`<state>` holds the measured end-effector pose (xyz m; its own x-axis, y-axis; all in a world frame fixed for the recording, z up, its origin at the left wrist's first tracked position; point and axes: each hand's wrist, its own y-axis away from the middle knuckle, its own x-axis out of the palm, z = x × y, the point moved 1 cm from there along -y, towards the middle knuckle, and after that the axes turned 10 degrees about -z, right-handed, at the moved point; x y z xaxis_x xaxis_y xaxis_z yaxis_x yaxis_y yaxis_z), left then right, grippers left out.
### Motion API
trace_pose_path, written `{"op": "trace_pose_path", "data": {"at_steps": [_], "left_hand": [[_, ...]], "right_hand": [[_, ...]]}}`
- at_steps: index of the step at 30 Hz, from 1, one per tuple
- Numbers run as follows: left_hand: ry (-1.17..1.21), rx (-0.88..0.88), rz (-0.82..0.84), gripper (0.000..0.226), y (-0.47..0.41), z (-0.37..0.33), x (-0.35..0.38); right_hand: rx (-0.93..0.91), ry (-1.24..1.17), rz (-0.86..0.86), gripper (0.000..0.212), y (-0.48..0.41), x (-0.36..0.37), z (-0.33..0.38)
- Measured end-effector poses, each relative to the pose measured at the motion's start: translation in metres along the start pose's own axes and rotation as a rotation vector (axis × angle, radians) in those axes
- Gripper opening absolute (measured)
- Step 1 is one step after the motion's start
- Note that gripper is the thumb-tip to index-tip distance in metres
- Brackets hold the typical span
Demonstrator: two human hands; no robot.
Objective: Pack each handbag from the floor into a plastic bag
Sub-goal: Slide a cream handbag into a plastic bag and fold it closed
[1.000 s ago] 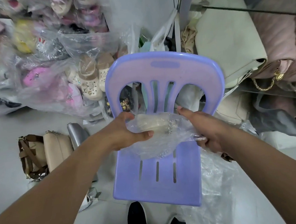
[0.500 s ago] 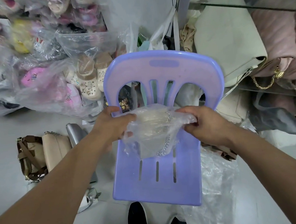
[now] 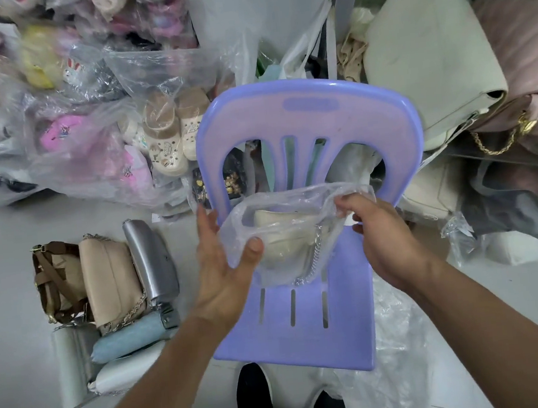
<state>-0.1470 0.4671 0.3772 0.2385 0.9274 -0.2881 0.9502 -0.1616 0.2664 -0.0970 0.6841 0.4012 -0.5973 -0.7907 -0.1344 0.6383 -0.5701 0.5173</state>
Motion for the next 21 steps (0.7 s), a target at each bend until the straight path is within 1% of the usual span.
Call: {"op": "trace_pose_path", "data": {"at_steps": [2, 3, 4, 5, 6, 7, 8, 11, 12, 13, 14, 15, 16, 17, 19, 21], "left_hand": [[0.038, 0.068, 0.026, 0.125, 0.007, -0.005, 0.016], [0.062, 0.081, -0.002, 0.121, 0.011, -0.009, 0.024], [0.090, 0.066, -0.054, 0.111, 0.013, -0.014, 0.031], [0.117, 0.019, -0.128, 0.094, 0.015, -0.019, 0.036], [0.148, -0.063, -0.188, 0.070, 0.015, -0.024, 0.039], [0.192, -0.167, -0.215, 0.045, 0.015, -0.030, 0.042], [0.257, -0.254, -0.225, 0.031, 0.013, -0.035, 0.044], [0.374, -0.423, -0.245, 0.033, 0.004, -0.040, 0.044], [0.389, -0.455, -0.271, 0.032, -0.001, -0.040, 0.043], [0.412, -0.479, -0.295, 0.034, -0.005, -0.038, 0.040], [0.443, -0.505, -0.301, 0.044, -0.009, -0.036, 0.036], [0.489, -0.531, -0.298, 0.056, -0.011, -0.033, 0.034], [0.529, -0.560, -0.289, 0.062, -0.014, -0.028, 0.032], [0.551, -0.569, -0.278, 0.062, -0.015, -0.024, 0.030], [0.582, -0.564, -0.273, 0.048, -0.018, -0.021, 0.025], [0.673, -0.569, -0.288, 0.035, -0.024, -0.022, 0.019]], "right_hand": [[-0.004, -0.047, -0.037, 0.041, 0.003, 0.005, 0.001], [0.000, -0.097, -0.035, 0.044, 0.005, 0.007, 0.001], [0.008, -0.159, -0.026, 0.043, 0.006, 0.009, 0.001], [0.026, -0.227, -0.023, 0.037, 0.008, 0.013, 0.002], [0.046, -0.300, -0.023, 0.031, 0.008, 0.015, -0.001], [0.073, -0.362, -0.015, 0.028, 0.010, 0.016, -0.002], [0.099, -0.408, 0.005, 0.030, 0.011, 0.018, -0.004], [0.192, -0.553, 0.037, 0.054, 0.017, 0.021, -0.006], [0.233, -0.626, 0.027, 0.053, 0.017, 0.022, -0.009], [0.270, -0.690, 0.018, 0.047, 0.017, 0.022, -0.009], [0.297, -0.727, 0.012, 0.042, 0.016, 0.022, -0.012], [0.319, -0.733, 0.024, 0.041, 0.015, 0.023, -0.013], [0.331, -0.699, 0.031, 0.042, 0.013, 0.023, -0.015], [0.342, -0.655, 0.033, 0.042, 0.014, 0.023, -0.016], [0.353, -0.609, 0.024, 0.040, 0.014, 0.023, -0.014], [0.349, -0.580, -0.055, 0.038, 0.012, 0.022, -0.013]]}}
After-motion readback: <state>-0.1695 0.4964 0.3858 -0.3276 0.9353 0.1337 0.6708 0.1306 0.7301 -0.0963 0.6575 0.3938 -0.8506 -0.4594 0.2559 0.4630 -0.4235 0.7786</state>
